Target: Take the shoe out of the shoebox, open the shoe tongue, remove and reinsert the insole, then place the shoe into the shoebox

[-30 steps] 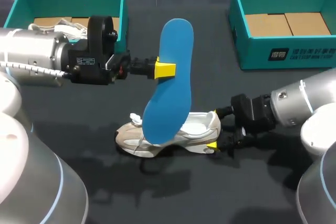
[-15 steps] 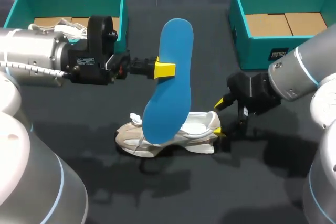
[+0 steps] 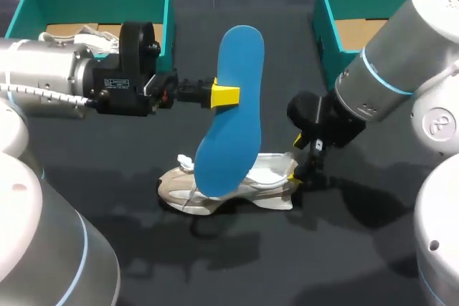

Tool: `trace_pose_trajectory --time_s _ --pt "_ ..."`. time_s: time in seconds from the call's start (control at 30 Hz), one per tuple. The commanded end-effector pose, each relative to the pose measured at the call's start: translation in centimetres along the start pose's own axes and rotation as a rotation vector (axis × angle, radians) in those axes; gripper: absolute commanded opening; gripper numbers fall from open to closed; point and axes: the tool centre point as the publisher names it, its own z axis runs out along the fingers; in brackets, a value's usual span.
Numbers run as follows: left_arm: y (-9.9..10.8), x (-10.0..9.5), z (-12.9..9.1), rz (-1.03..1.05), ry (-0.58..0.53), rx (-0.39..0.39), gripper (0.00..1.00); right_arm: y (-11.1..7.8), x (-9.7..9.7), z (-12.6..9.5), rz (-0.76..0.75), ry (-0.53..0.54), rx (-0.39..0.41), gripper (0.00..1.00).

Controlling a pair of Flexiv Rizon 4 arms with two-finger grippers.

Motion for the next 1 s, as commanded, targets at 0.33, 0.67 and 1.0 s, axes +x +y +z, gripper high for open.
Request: trace_pose_trajectory --time_s 0.33,0.67,1.0 --pt "0.1 0.0 0.2 0.0 -0.001 0.003 0.0 1.5 1.4 -0.3 0.09 -0.048 0.382 1.0" --pt "0.1 0.0 0.2 0.0 -0.001 0.003 0.0 1.8 1.4 -0.3 0.129 -0.055 0.437 1.0" --pt "0.1 0.0 0.2 0.0 -0.001 0.003 0.0 2.8 0.7 -0.7 0.122 -0.062 0.404 1.0"
